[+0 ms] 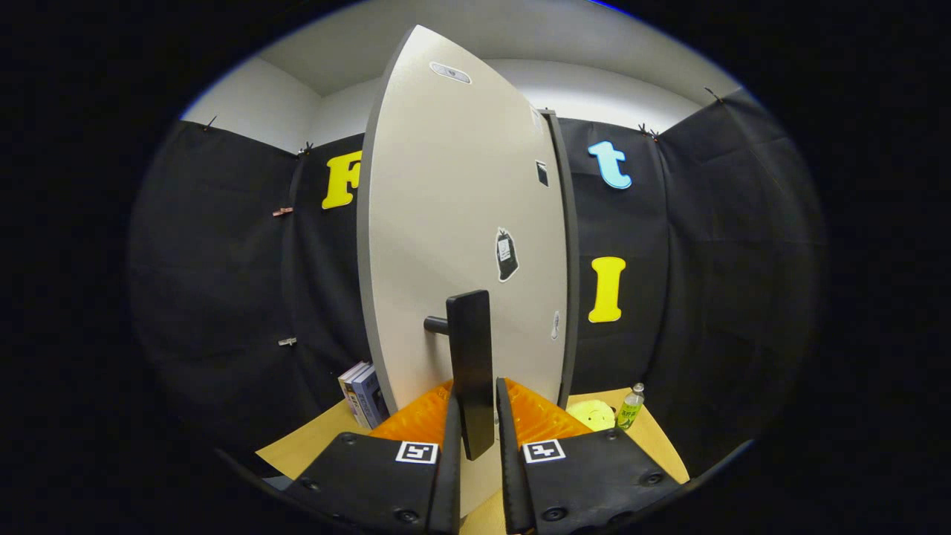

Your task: Open the shoe cabinet door, grab the shoes and put them into the shoe cabinet, then close the shoe cabinet door.

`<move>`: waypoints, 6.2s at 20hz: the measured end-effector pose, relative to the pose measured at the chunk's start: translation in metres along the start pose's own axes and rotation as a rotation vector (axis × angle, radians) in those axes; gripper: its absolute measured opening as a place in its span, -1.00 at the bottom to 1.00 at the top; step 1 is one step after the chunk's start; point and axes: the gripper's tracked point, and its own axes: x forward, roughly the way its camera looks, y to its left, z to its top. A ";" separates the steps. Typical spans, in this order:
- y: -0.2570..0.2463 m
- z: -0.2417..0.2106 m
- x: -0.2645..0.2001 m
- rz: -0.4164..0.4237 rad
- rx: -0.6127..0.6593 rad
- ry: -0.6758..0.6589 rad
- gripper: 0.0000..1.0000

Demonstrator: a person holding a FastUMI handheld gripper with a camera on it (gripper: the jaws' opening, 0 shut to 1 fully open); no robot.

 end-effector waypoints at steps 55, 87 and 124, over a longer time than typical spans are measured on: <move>0.040 -0.234 -0.074 -0.045 0.116 0.909 -0.56; 0.023 -0.212 -0.005 -0.114 0.004 0.688 -0.90; -0.007 0.241 0.181 -0.114 -0.005 0.300 -0.90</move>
